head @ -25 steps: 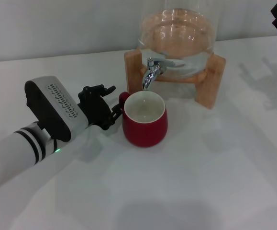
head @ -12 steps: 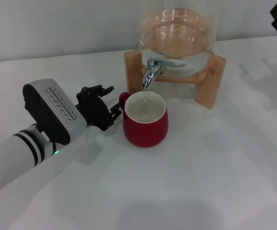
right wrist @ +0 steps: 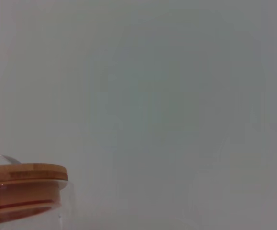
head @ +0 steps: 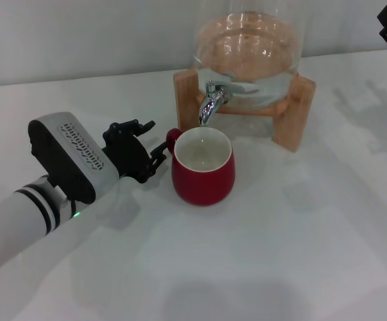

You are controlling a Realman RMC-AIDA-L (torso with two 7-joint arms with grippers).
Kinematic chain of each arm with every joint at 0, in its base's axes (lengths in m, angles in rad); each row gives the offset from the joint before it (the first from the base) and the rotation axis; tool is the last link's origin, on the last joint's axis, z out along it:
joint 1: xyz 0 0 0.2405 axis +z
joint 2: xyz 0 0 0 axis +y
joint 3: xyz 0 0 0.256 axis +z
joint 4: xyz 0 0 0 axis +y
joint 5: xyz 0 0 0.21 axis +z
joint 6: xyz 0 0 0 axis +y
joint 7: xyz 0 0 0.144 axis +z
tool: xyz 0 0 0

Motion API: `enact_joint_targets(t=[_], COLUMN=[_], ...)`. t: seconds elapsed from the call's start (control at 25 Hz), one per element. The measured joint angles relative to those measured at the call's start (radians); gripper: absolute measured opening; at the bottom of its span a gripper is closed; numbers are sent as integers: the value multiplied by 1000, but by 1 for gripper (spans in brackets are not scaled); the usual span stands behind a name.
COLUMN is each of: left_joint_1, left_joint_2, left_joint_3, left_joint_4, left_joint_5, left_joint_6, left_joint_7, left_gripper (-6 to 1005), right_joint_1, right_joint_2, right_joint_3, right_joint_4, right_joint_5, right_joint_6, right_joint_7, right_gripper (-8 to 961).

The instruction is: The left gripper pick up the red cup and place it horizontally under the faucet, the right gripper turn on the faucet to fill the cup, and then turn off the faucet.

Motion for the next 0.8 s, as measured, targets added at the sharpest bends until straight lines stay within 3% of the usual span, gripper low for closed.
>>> enact_joint_targets(t=[0.48,0.8], left_joint_1=[19,50], left_joint_2=[0,0], left_joint_3=[-5,-62], left_joint_4=[1,14], left_joint_5=[0,-1], left_joint_6=[-1,-8], left_joint_7=[0,49], left_gripper=[422,422], right_joint_1=[0,0], right_joint_2=[0,0], right_joint_3=[0,0], right_joint_4=[0,0], right_joint_5=[1,0], right_joint_6=[1,-1], right_joint_7=[0,0], right_gripper=[828,828])
